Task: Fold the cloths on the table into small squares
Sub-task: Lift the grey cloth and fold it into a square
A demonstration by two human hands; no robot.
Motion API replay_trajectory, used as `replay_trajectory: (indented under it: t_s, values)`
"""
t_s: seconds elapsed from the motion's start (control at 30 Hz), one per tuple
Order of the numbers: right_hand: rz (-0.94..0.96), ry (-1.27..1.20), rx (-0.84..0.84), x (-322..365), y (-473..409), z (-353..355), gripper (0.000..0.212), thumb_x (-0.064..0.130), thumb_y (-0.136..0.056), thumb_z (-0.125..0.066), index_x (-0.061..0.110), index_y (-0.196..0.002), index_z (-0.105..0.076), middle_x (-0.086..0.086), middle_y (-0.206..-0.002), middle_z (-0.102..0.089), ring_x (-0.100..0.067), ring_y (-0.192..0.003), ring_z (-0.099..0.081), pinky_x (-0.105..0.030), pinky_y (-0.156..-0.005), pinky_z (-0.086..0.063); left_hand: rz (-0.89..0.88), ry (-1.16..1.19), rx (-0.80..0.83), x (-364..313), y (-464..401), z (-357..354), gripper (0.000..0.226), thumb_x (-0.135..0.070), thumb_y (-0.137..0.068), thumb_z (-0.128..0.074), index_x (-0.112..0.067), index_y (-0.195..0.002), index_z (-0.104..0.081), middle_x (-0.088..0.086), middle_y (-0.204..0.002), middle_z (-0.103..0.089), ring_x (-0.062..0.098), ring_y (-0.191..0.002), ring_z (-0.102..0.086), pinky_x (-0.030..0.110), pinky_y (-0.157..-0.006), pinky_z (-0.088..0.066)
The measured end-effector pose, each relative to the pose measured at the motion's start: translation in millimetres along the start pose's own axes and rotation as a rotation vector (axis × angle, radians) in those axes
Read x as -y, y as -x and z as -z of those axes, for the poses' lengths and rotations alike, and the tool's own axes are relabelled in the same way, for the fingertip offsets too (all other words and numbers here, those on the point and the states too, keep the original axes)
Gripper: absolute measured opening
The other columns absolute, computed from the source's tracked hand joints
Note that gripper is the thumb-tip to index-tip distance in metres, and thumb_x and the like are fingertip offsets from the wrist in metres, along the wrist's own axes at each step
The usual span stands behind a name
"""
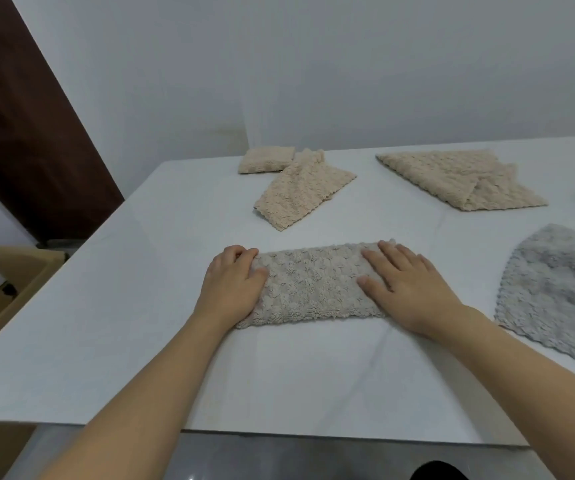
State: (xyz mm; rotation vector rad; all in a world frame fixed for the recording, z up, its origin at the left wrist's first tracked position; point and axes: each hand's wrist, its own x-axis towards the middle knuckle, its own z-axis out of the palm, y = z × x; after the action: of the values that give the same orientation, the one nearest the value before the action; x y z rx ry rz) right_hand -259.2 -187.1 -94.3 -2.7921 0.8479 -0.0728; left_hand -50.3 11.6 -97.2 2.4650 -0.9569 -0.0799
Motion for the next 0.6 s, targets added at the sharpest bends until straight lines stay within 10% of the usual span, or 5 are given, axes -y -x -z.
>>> replay_trajectory:
  t_s: [0.23,0.33,0.6]
  values:
    - [-0.006,-0.104,-0.066,-2,-5,-3,0.057,0.056,-0.097,-0.026,0.038,-0.151,-0.019,0.006,-0.162,-0.008,-0.017,-0.149,-0.005,-0.043,-0.120,-0.001,0.117,0.106,0.079,-1,-6,14,0.023,-0.035,-0.091,-0.057,-0.016,-0.105,-0.059,-0.001,-0.118,-0.046,0.021,-0.122,-0.034,0.036,-0.101,-0.035]
    - [-0.038,-0.169,-0.189,-5,-4,-4,0.052,0.050,-0.096,-0.037,0.029,-0.144,-0.037,0.000,-0.156,-0.027,-0.022,-0.144,-0.023,-0.044,-0.118,-0.014,0.193,0.273,0.212,-2,-12,39,0.017,-0.029,-0.085,-0.066,-0.015,-0.087,-0.057,0.002,-0.097,-0.058,0.020,-0.090,-0.054,0.033,-0.073,-0.046]
    - [-0.157,-0.293,-0.335,-5,-2,0,0.025,0.035,-0.091,-0.050,0.025,-0.112,-0.058,0.004,-0.105,-0.056,-0.022,-0.102,-0.050,-0.038,-0.092,-0.032,0.354,0.567,0.507,-28,-16,89,0.018,-0.013,-0.091,-0.056,-0.019,-0.107,-0.062,0.009,-0.103,-0.062,0.021,-0.084,-0.058,0.032,-0.068,-0.048]
